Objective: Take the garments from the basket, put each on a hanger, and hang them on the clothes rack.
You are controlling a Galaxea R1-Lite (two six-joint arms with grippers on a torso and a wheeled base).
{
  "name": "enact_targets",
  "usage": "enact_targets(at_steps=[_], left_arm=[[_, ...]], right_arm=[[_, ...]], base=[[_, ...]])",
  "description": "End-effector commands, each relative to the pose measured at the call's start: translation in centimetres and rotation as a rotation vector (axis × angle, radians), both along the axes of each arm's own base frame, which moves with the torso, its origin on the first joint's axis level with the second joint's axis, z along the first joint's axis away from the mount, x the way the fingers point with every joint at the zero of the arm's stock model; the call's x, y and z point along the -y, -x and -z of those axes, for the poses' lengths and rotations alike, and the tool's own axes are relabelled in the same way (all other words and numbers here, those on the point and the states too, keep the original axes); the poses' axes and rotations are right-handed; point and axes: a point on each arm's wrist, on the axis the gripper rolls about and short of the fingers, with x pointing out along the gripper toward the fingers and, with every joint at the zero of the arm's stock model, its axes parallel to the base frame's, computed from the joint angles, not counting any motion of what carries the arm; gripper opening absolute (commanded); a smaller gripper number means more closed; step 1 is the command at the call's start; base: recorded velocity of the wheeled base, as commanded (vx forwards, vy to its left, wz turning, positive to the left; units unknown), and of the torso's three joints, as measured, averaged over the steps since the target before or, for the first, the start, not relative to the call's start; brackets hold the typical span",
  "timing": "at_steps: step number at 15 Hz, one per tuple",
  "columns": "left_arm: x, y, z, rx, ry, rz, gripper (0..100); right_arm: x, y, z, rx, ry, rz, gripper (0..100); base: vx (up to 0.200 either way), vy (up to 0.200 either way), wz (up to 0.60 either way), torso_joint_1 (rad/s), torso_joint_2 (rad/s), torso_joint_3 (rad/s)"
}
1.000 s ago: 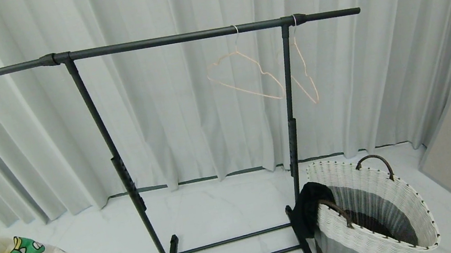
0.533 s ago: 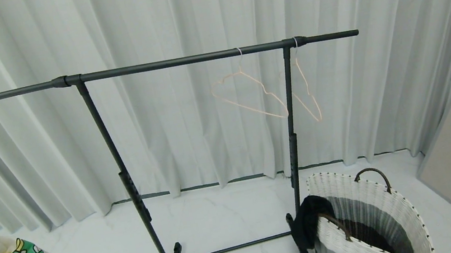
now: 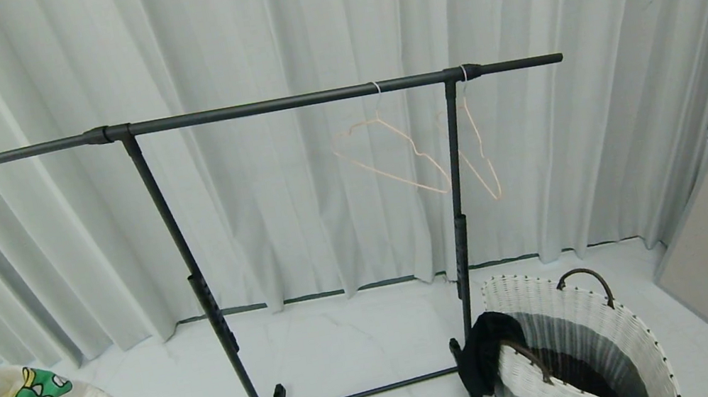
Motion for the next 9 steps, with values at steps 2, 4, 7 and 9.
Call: enact_targets(at_steps=[2, 4, 7, 9], left_arm=[[0.0, 0.0, 0.0, 0.000, -0.003, 0.001, 0], [0.0, 0.0, 0.0, 0.002, -0.003, 0.001, 0], [0.0, 0.0, 0.0, -0.001, -0.003, 0.001, 0], [0.0, -0.1, 0.0, -0.003, -0.003, 0.001, 0]], right_arm=[[-0.4, -1.2, 0.5, -0.021, 0.007, 0.000, 100], [-0.5, -1.4, 0.6, -0.024, 0.010, 0.000, 100], [-0.6, -1.8, 0.7, -0.034, 0.013, -0.002, 100], [-0.8, -2.1, 0.9, -0.045, 0.011, -0.015, 100]], base=[[0.200, 0.000, 0.00, 0.005, -0.01, 0.000], [0.200, 0.000, 0.00, 0.012, 0.00, -0.005], [0.200, 0.000, 0.00, 0.004, 0.00, 0.002], [0.200, 0.000, 0.00, 0.005, 0.00, 0.002]])
